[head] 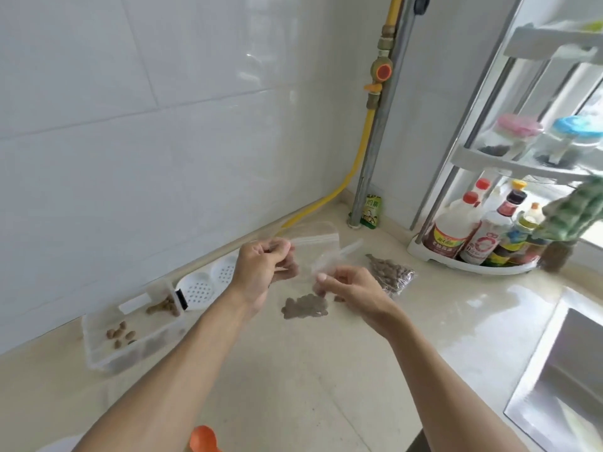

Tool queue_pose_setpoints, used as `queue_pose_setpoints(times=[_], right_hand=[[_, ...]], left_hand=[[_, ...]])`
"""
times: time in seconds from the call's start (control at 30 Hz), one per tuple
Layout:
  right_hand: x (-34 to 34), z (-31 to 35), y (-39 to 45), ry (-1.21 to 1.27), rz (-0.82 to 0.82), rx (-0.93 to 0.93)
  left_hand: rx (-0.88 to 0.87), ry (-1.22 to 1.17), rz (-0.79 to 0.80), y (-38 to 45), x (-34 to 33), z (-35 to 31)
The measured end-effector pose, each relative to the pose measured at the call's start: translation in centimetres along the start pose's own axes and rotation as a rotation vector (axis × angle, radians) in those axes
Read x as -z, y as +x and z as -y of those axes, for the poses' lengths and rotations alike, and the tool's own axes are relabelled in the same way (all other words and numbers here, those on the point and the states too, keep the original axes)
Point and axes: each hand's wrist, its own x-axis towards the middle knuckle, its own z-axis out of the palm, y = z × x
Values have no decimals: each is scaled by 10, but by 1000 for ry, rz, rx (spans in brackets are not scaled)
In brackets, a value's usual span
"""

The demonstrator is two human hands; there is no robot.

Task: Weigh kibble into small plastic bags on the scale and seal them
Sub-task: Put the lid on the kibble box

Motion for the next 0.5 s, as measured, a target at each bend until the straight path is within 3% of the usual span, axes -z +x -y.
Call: queue_pose_setpoints(times=[0.1,0.17,0.27,0.5], right_hand=[[41,-35,17,-110,0,-73],[68,-54,30,-151,-50,-135],[103,-76,50,-148,-179,-213],[133,-116,85,-373,-341,-273]], left_hand=[[115,-186,-126,37,-36,18],[162,-182,-218,60,-53,33],[145,108,-296,88,-67,64],[192,529,-242,144,-77,124]])
